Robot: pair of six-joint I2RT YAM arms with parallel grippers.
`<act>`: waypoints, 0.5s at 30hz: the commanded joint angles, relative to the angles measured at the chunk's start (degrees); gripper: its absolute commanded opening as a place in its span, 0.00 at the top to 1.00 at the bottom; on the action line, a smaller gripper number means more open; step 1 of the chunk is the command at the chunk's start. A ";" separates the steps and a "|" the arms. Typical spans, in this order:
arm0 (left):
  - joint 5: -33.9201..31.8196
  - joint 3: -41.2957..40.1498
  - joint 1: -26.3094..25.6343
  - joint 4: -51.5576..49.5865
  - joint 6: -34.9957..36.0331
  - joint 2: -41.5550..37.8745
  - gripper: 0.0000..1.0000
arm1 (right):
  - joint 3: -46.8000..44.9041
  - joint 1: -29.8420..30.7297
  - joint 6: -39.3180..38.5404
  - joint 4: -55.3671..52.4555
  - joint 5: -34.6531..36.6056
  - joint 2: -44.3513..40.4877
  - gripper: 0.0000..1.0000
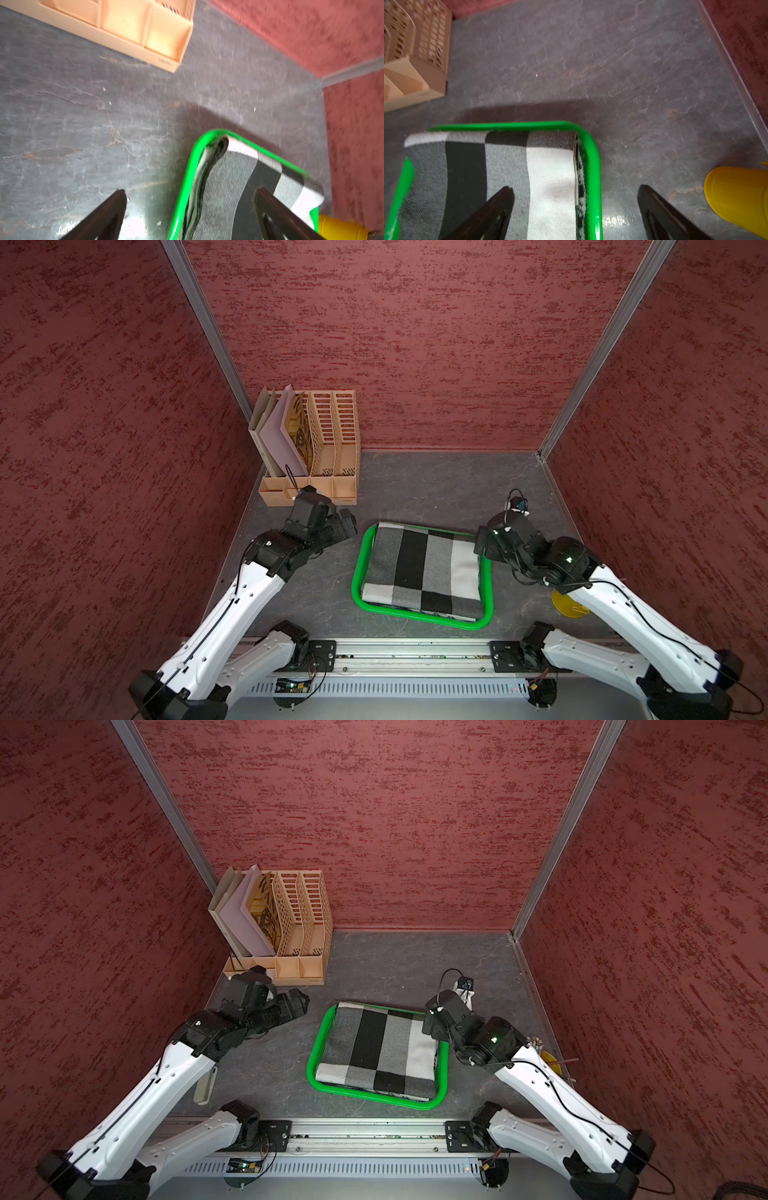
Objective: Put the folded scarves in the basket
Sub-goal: Reset both arms
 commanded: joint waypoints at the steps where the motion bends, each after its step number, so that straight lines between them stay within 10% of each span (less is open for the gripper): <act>1: 2.57 -0.18 3.33 3.71 3.87 0.28 0.00 | 0.31 -1.32 -10.78 9.98 0.97 -1.72 0.02; 8: -16.36 -3.29 5.43 8.78 4.11 -0.19 0.00 | -10.70 -2.16 -20.19 27.59 17.70 -8.35 0.02; 15: -21.11 -25.00 10.32 50.71 23.17 0.63 0.00 | -27.47 -12.70 -35.41 60.88 15.64 -9.70 0.02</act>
